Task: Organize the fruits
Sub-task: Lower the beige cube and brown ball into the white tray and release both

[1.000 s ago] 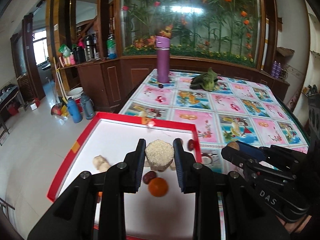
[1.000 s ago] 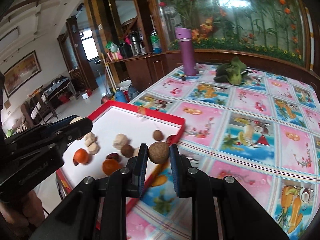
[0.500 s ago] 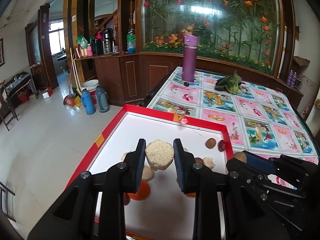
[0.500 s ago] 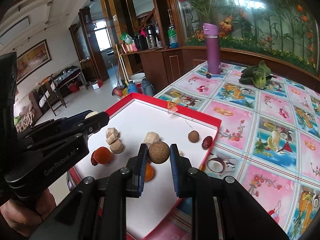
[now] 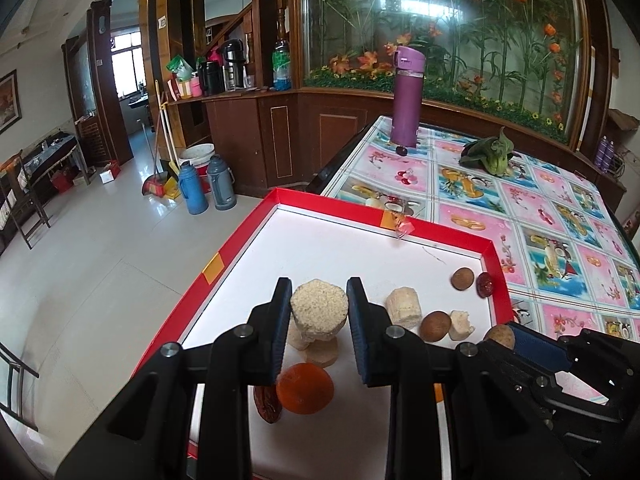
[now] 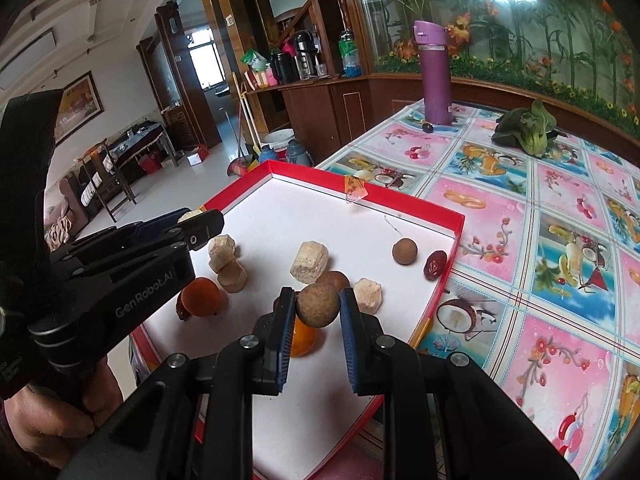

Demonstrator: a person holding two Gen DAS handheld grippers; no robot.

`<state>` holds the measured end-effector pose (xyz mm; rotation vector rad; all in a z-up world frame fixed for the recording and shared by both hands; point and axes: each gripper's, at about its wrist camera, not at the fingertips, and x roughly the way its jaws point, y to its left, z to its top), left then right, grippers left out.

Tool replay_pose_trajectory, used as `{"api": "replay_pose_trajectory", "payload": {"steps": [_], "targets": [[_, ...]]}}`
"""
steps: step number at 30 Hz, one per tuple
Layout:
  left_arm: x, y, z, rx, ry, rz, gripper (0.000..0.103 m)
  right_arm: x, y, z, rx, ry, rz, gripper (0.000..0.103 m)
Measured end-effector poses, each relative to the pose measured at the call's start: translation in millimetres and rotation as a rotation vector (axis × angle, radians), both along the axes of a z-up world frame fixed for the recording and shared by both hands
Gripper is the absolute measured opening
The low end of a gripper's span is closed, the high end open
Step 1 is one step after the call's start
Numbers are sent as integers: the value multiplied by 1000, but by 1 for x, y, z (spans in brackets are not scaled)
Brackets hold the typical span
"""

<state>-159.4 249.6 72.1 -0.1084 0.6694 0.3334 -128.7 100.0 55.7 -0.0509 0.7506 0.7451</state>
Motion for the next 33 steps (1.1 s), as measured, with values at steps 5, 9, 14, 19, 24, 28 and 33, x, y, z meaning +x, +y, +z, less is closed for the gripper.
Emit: {"api": "replay_pose_trajectory", "payload": {"steps": [5,9,14,19,24,28,33], "targets": [[5,4,-8,-4,23,13,30,5,-2,-6,-4,20,-12,21],[9,6,-12,-3,37,19,30,9,-3,-12,-1,40,-21,21],[14,8,-17,-4,54,23,30,13,-2,-14,0,52,-26,21],[19,9,-22,-4,68,26,30,16,-1,-17,4,60,-29,21],[23,10,-25,-3,79,30,30,22,3,-20,4,77,-33,21],[27,10,-27,6,89,28,30,27,7,-23,-8,92,-30,21],[29,10,-28,8,95,30,30,32,7,-24,-4,103,-34,21]]}}
